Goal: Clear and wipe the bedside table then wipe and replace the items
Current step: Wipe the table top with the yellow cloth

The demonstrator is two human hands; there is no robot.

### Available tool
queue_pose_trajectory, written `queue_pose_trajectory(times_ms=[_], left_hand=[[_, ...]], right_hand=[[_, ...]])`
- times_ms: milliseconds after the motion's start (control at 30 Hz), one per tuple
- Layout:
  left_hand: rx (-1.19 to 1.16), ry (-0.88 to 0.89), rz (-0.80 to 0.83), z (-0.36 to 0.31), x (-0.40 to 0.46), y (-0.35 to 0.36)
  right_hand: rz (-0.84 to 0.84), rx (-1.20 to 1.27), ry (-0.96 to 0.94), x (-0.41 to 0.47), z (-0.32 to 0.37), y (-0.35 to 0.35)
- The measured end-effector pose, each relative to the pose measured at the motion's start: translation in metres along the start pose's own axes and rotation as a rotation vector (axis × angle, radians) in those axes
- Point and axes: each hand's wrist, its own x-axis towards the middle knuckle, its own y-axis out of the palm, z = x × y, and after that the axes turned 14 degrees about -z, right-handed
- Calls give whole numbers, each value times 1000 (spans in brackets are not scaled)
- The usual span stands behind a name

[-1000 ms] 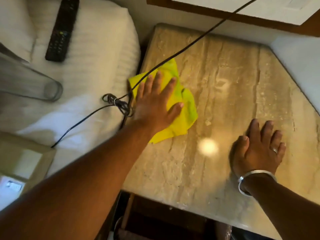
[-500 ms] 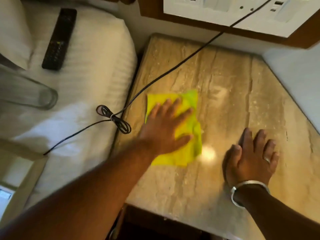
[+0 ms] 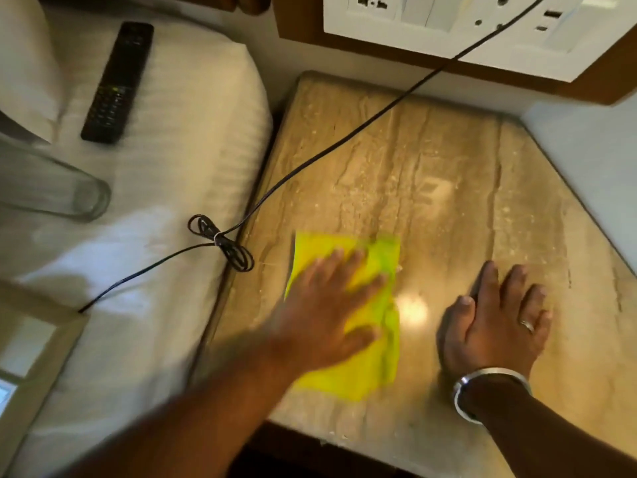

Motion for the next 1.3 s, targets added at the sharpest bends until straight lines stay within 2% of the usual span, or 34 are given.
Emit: queue_pose_trajectory(times_ms=[133, 233, 333, 433, 533, 633, 700, 767, 833, 900, 1000, 1067, 1167, 1233, 1300], left_hand=[[95, -234, -22, 70, 154, 12], [111, -382, -70, 108, 216, 13], [153, -465, -132, 115, 207, 16], [162, -517, -156, 111, 143, 9], [157, -400, -126, 65, 53, 0], [30, -46, 29, -19, -34, -7], [-29, 145, 105, -21, -44, -10], [2, 196, 38, 14, 1, -2], [81, 19, -35, 58, 79, 9], [142, -183, -21, 87, 159, 11], [145, -281, -19, 93, 202, 14], [139, -258, -41, 78, 172, 15], [112, -151, -46, 38, 65, 4], [79, -91, -7, 22, -13, -12], [76, -101, 46, 24, -64, -29]], right_hand=[[-3, 5, 11, -1, 2, -1], [-14, -15, 4, -3, 3, -1], [-7, -6, 10, -2, 3, -1], [10, 16, 14, -2, 2, -2], [23, 12, -1, -1, 2, -2], [14, 4, 5, -1, 2, -1], [17, 4, -1, 0, 2, -1], [21, 5, -1, 1, 1, 0], [18, 2, 2, -1, 1, 1], [9, -7, 3, -3, 2, -1], [1, -16, 0, -3, 3, -2], [7, 12, 3, -1, 3, -2], [9, 23, -3, 0, 2, -2], [13, 12, -6, -1, 2, -2], [26, -3, -9, -1, 1, -3]])
